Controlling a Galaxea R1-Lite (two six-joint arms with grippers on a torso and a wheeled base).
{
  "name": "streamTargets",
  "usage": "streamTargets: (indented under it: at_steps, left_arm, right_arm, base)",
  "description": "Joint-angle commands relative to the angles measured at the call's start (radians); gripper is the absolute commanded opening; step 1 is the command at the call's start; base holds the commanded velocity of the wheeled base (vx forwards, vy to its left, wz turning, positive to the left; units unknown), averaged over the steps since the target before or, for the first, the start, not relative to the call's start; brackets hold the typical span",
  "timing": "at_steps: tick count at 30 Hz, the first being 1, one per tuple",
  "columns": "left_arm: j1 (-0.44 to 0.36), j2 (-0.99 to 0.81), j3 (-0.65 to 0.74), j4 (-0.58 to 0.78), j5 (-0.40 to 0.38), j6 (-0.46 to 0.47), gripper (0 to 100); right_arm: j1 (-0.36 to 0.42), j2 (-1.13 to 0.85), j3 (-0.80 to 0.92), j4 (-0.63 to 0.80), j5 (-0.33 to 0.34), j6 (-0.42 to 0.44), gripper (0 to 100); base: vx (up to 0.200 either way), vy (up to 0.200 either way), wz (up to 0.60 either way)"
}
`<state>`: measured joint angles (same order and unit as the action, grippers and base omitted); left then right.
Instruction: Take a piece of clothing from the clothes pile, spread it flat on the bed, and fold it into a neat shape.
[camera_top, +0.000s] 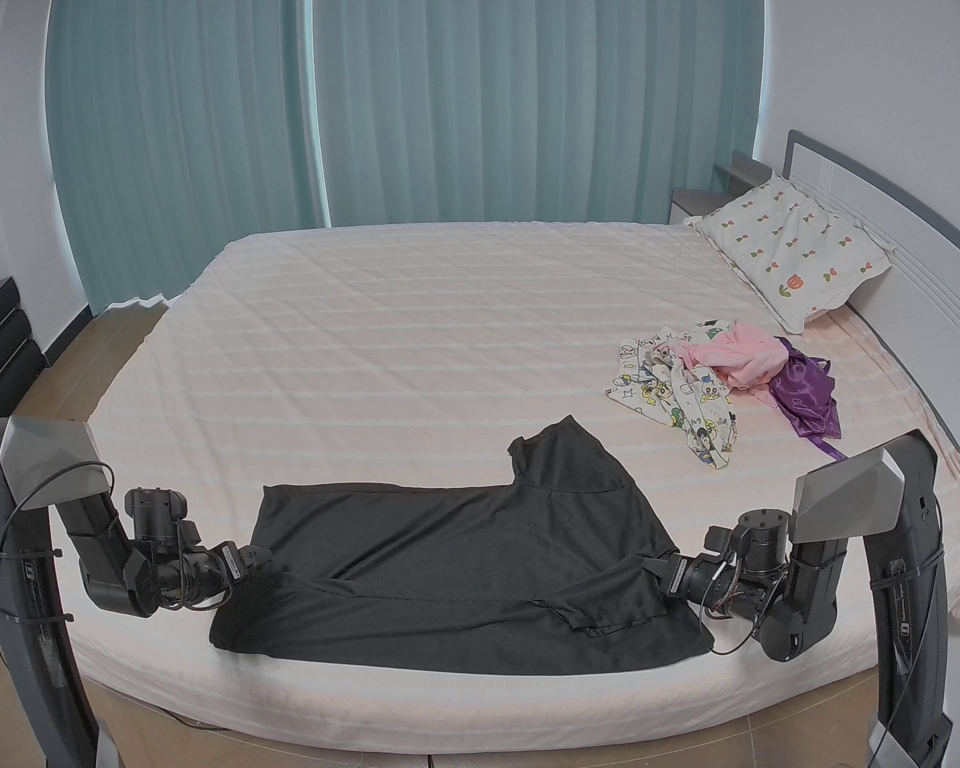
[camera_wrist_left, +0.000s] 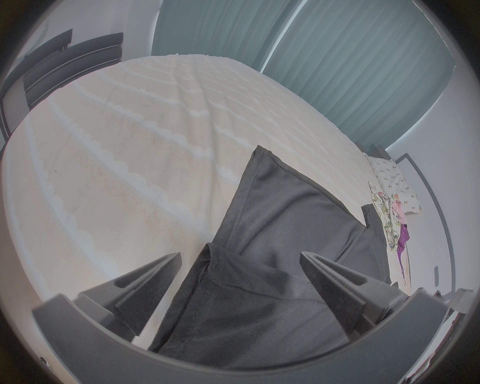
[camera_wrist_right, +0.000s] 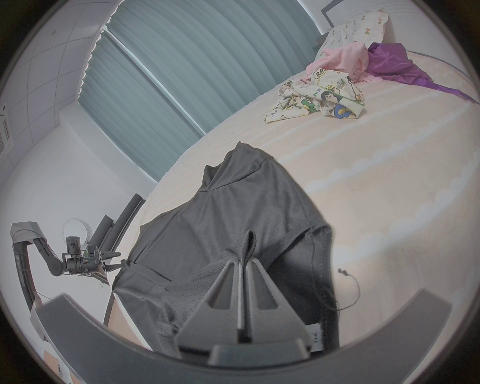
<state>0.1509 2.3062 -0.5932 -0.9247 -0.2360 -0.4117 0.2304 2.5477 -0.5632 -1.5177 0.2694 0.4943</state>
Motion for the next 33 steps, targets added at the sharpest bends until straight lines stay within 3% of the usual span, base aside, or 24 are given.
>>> streamTargets:
  at_steps: [1,10,20,21,25,28,33]
  left_arm:
    - [-0.002,0.006,-0.01,0.0,0.0,-0.012,100]
    - [-0.014,-0.001,-0.065,0.003,0.001,-0.124,100]
    - [-0.045,0.018,-0.057,0.007,0.02,-0.107,100]
    - [-0.045,0.019,-0.056,0.009,0.021,-0.098,0]
    - [-0.043,0.038,-0.05,0.009,0.037,-0.038,0]
    - [-0.042,0.07,-0.036,0.001,0.122,0.044,0]
    - [-0.042,0.07,-0.042,0.0,0.142,0.054,0]
  right_arm:
    - [-0.01,0.002,0.003,-0.006,-0.001,0.001,0]
    - [-0.023,0.006,0.0,-0.018,-0.001,0.001,0]
    - [-0.011,0.019,-0.001,-0.018,-0.001,0.001,0]
    - [-0.011,0.019,-0.001,-0.018,-0.001,0.001,0]
    - [-0.01,0.019,-0.001,-0.018,-0.001,0.0,0]
    - [-0.006,0.019,-0.001,-0.018,-0.002,0.0,0]
    - [-0.006,0.017,0.0,-0.018,-0.004,0.0,0]
  base:
    - [0.0,0.0,0.0]
    - [0.0,0.0,0.0]
    - [0.0,0.0,0.0]
    - [0.0,0.0,0.0]
    - [0.0,0.0,0.0]
    - [0.0,0.0,0.0]
    - [0.0,0.0,0.0]
